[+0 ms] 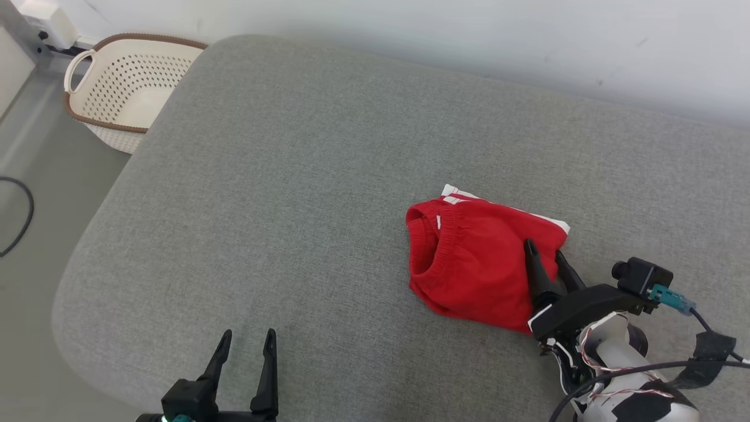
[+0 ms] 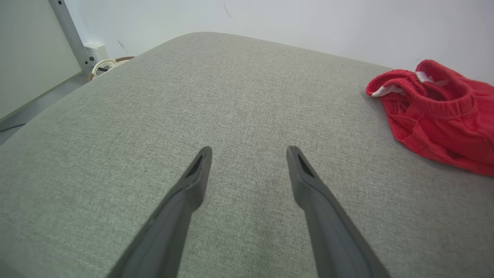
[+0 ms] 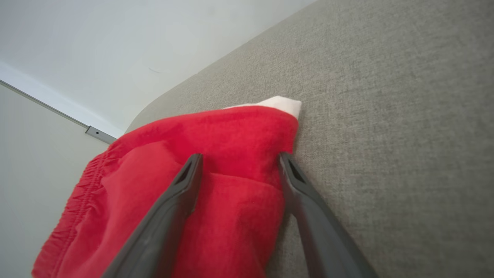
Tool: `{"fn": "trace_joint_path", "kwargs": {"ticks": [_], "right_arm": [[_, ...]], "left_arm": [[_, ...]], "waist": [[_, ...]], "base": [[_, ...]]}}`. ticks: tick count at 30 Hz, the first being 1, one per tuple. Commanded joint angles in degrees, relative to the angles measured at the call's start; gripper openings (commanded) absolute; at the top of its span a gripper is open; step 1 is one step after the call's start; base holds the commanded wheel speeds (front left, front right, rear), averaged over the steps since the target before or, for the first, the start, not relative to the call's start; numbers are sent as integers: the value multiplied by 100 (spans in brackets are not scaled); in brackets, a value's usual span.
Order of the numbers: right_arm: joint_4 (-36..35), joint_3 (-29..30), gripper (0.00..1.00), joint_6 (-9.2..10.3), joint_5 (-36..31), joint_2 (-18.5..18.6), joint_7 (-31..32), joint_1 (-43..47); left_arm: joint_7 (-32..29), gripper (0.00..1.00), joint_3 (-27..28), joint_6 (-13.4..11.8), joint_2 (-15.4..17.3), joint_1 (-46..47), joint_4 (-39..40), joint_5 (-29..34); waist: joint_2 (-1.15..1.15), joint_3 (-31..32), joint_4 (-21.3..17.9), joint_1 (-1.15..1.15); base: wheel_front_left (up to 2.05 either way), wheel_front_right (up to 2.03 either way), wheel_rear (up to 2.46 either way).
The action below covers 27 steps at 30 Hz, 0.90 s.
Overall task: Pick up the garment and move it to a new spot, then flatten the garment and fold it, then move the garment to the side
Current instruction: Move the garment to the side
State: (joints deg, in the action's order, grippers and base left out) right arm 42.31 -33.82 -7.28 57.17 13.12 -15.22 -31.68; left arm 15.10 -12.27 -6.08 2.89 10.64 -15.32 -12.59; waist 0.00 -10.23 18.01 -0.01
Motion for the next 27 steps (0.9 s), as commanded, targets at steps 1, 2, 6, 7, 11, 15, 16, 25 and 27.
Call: {"fn": "trace_joint_path", "kwargs": {"ticks": [1,2,6,7,11,15,16,25,27], "right_arm": [[125,-124,76,-37,128,-106,23,22],[180,-182,49,-38,135,-99,22,-5],[436,-192,0,-36,95,-60,23,-91],[498,-176,0,-36,66,-48,23,-93],[632,-77,0,-21,-60,-18,22,-148],[573,144,0,-17,-249,27,18,-185],[524,207,0,-17,-313,25,15,-180],[248,573,0,-18,-704,-178,13,78],[223,632,0,-18,-770,-229,13,156]], "left_arm": [[4,100,-29,-8,1,-43,19,-36],[4,100,-33,-21,2,-43,23,-47],[4,100,-39,-44,2,-50,37,-69],[4,100,-32,-47,1,-53,39,-73],[4,100,-12,-53,2,-32,35,-69],[4,100,-21,-41,3,-1,36,-69],[4,100,-21,-40,1,-1,39,-68],[4,100,-17,47,3,-46,37,-14],[4,100,-42,90,2,-38,32,26]], "waist": [[0,-40,69,1],[0,-44,79,1],[0,-57,89,1],[0,-57,81,1],[0,-51,29,1],[0,-20,-70,1],[0,-6,-96,1],[0,281,-501,1],[0,355,-659,1]], "base": [[0,0,0],[0,0,0],[0,0,0],[0,0,0],[0,0,0],[0,0,0],[0,0,0],[0,0,0],[0,0,0]]}}
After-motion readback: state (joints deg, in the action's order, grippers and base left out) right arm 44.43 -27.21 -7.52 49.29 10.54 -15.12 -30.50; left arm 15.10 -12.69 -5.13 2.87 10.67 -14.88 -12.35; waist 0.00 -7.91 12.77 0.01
